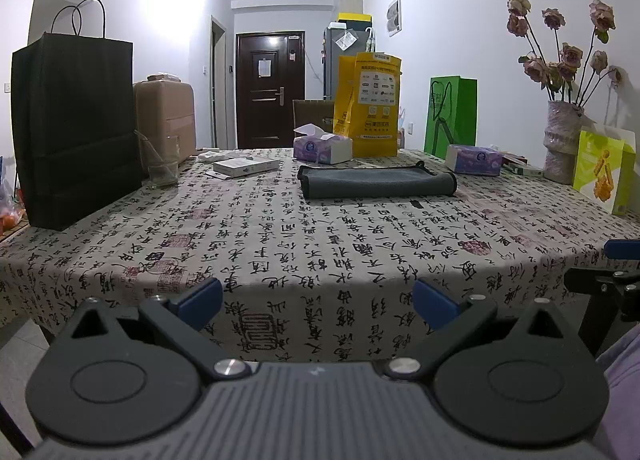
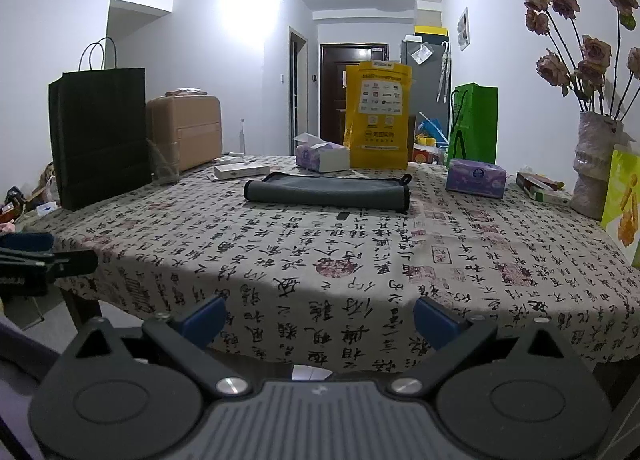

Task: Fold towel

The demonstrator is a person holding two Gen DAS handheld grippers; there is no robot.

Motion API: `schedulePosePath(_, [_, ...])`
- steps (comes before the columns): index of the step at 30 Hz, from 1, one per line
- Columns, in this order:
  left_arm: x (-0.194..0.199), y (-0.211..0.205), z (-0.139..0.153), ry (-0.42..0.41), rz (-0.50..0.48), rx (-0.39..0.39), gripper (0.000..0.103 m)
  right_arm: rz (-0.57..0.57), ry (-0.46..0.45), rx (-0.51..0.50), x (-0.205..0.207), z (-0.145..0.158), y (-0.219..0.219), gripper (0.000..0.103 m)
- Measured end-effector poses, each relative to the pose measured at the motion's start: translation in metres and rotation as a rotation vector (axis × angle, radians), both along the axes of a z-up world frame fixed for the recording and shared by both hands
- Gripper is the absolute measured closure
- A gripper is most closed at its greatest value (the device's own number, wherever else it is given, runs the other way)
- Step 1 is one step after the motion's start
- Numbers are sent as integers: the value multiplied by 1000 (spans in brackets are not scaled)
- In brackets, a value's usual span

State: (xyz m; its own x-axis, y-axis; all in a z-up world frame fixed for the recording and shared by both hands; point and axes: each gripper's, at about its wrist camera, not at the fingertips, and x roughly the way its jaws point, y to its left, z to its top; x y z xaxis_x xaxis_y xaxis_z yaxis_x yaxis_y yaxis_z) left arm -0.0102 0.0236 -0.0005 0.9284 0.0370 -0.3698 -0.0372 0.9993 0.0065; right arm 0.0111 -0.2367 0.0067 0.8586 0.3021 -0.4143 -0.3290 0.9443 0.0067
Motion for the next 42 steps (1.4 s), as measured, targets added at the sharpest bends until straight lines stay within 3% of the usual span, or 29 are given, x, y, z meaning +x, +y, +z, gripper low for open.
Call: schedulePosePath(42, [1, -1, 3, -5, -9, 4, 0, 3, 2, 0, 2, -1, 2, 2])
